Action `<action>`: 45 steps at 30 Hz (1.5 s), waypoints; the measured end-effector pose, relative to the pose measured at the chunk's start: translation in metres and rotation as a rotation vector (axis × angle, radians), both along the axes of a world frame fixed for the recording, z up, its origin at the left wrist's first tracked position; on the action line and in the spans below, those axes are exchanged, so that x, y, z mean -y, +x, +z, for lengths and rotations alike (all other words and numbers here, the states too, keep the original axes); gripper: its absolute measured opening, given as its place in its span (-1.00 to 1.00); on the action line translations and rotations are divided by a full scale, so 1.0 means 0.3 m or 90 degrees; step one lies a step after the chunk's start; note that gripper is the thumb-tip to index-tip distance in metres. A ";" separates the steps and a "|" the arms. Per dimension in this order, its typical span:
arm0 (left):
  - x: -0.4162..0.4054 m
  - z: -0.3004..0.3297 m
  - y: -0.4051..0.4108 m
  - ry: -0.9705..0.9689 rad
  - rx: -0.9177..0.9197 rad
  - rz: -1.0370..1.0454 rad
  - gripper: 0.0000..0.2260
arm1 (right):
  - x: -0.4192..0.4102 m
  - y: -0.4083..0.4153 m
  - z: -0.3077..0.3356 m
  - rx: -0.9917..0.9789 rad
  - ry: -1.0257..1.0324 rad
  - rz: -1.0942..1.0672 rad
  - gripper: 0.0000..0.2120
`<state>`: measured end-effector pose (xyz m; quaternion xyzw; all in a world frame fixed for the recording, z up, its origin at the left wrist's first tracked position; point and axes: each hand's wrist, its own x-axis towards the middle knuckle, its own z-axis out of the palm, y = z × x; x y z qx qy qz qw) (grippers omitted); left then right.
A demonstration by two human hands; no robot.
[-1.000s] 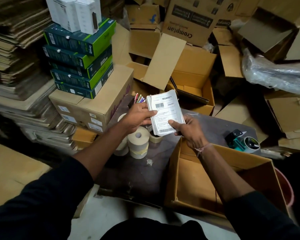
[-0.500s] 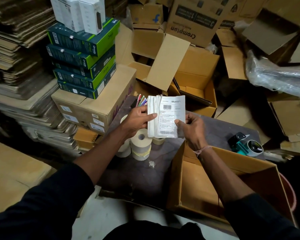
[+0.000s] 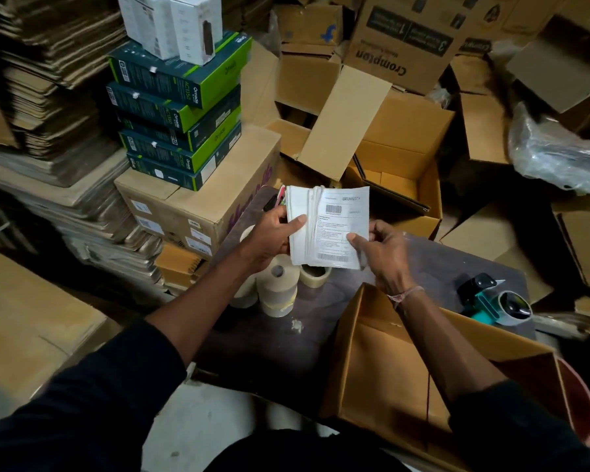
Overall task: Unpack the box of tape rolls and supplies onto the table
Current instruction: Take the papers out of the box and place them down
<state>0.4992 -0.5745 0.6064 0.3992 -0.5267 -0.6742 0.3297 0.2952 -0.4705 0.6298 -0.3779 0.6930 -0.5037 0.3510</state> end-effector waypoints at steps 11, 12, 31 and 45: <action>-0.014 0.006 -0.095 -0.056 0.010 0.058 -0.71 | 0.036 -0.054 0.013 0.037 -0.039 -0.078 -0.85; -0.016 0.005 -0.101 -0.062 0.016 0.064 -0.70 | 0.039 -0.067 0.012 0.042 -0.036 -0.076 -0.86; -0.130 0.026 0.029 -0.149 0.160 0.075 -0.56 | 0.106 0.097 -0.009 -0.071 0.039 0.272 -0.59; -0.201 -0.171 0.450 -0.198 0.280 0.059 -0.53 | -0.003 0.641 -0.215 -0.036 0.036 0.052 -0.51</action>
